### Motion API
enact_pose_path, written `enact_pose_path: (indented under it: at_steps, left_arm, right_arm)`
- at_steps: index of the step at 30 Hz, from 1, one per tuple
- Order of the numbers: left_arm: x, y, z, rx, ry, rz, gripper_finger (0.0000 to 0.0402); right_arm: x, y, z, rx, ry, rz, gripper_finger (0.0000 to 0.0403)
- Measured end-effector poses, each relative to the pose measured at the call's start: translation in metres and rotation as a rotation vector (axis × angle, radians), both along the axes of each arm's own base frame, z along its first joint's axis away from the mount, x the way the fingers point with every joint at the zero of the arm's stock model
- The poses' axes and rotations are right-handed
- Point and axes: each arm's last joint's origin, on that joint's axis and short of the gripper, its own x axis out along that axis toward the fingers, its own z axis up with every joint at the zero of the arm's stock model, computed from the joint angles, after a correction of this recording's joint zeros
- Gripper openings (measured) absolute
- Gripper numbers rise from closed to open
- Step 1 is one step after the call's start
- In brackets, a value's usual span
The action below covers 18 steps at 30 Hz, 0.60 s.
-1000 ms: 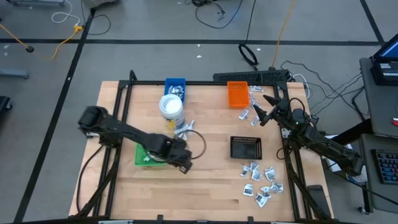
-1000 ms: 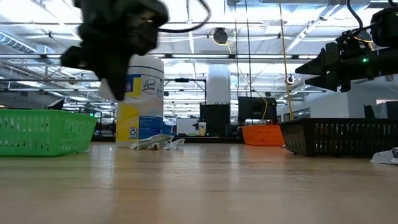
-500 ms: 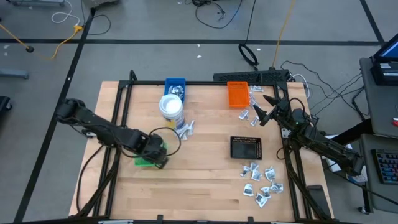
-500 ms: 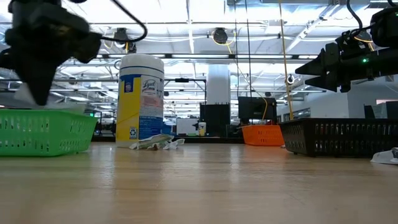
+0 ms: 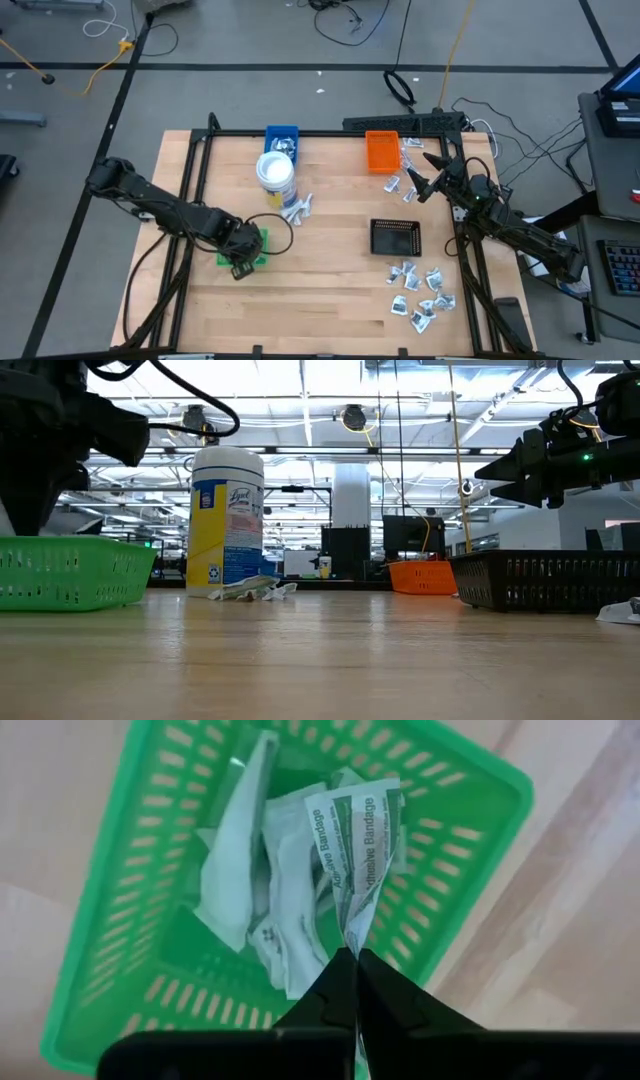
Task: Pick & Place First Aid Supplies
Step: Put the green bandage pack into the green bin
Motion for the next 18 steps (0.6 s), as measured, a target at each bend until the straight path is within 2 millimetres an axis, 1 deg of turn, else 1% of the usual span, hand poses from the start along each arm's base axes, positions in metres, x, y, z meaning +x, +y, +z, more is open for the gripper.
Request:
enact_pose_path:
  at_steps: [5, 7, 10, 13, 16, 18]
  left_arm:
    - [0.0, -0.001, 0.0, -0.02, 0.005, -0.028, 0.0036]
    - [0.0, 0.0, 0.0, -0.009, 0.002, -0.027, 0.006]
    - [-0.001, 0.0, 0.0, -0.004, 0.004, -0.027, 0.0108]
    - [-0.004, 0.002, 0.0, 0.002, 0.048, -0.011, 0.0155]
    - [-0.008, 0.005, 0.005, 0.041, 0.098, 0.013, 0.0186]
    - [-0.008, 0.005, 0.011, 0.066, 0.116, 0.025, 0.0197]
  right_arm:
    - [0.0, 0.0, 0.0, 0.0, 0.0, 0.001, 0.0393]
    - [0.0, 0.0, 0.0, 0.0, 0.0, 0.0, 0.0393]
    - [0.0, 0.0, 0.0, 0.0, 0.0, 0.0, 0.0393]
    - [0.0, 0.0, 0.0, 0.0, 0.0, 0.0, 0.0393]
    - [0.0, 0.0, 0.0, 0.0, 0.0, 0.0, 0.0393]
    - [0.0, 0.0, 0.0, 0.0, 0.0, 0.0, 0.0393]
